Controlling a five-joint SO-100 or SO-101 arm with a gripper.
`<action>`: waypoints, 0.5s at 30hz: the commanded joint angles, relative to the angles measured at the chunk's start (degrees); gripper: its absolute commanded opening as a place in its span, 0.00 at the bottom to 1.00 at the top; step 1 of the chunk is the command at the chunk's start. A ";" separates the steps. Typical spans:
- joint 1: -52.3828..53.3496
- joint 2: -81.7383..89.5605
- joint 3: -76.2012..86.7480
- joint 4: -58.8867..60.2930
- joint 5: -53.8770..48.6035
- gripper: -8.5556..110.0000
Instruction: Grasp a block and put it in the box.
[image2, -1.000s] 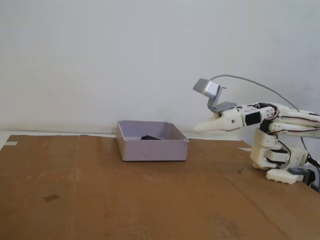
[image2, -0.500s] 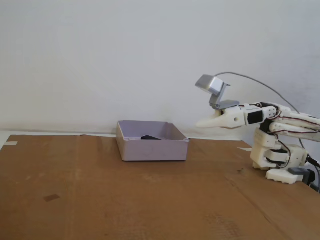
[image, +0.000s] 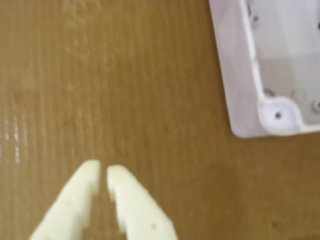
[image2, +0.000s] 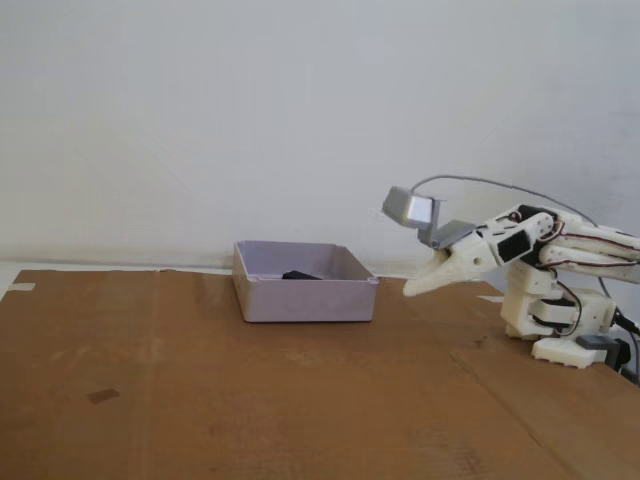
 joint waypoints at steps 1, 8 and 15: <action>-0.44 2.29 2.64 2.46 -0.44 0.07; -0.44 2.29 2.64 10.81 -0.44 0.07; -0.44 2.29 2.64 17.14 -0.53 0.07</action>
